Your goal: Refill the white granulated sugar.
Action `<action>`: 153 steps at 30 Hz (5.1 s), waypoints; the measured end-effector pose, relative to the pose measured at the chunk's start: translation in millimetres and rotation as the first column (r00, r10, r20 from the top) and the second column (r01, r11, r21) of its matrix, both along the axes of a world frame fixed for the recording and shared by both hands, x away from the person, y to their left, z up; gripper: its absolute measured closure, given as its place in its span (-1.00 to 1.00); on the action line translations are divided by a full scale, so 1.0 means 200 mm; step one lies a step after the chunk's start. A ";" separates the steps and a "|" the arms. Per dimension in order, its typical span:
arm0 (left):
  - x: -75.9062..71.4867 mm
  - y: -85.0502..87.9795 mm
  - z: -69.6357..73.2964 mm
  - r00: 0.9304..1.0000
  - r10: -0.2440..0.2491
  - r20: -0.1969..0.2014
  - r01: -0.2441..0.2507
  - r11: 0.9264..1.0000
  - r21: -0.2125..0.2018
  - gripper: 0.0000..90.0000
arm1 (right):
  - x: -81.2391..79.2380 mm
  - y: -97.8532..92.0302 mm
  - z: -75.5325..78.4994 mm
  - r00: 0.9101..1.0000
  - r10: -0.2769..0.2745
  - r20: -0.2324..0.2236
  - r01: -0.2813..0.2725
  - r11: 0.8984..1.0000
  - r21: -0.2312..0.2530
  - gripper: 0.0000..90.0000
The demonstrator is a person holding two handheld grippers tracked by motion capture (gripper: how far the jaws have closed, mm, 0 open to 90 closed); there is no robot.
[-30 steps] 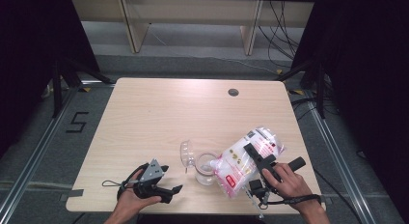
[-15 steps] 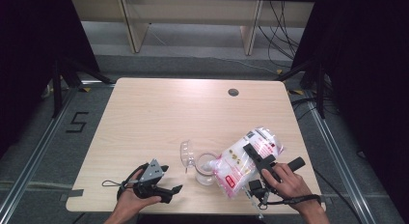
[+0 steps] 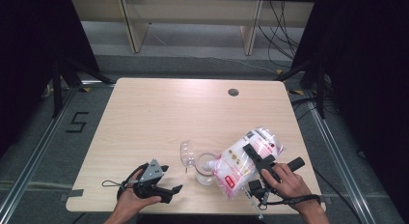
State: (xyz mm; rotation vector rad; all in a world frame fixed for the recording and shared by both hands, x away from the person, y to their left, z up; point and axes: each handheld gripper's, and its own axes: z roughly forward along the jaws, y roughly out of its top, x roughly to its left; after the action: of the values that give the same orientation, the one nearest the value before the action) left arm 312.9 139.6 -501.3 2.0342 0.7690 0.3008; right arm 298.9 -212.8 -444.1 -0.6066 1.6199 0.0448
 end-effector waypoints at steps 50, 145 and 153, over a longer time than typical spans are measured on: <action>0.00 0.00 0.00 1.000 0.002 0.002 -0.002 1.000 -0.002 -0.65 | 0.00 0.00 0.01 1.000 -0.005 0.006 0.005 1.000 -0.010 0.25; 0.00 0.01 0.01 1.000 -0.003 -0.006 0.003 1.000 0.017 -0.65 | -0.01 0.00 0.02 1.000 -0.002 0.026 0.002 1.000 -0.014 0.26; 0.00 0.01 0.01 1.000 -0.003 -0.005 0.003 1.000 0.015 -0.65 | -0.01 0.00 0.03 0.999 0.006 0.033 -0.005 1.000 -0.024 0.27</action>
State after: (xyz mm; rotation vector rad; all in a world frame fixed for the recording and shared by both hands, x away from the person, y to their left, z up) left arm 313.3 141.0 -500.0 2.0507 0.7689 0.3013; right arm 296.0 -212.0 -437.6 -0.6267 1.5887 0.0192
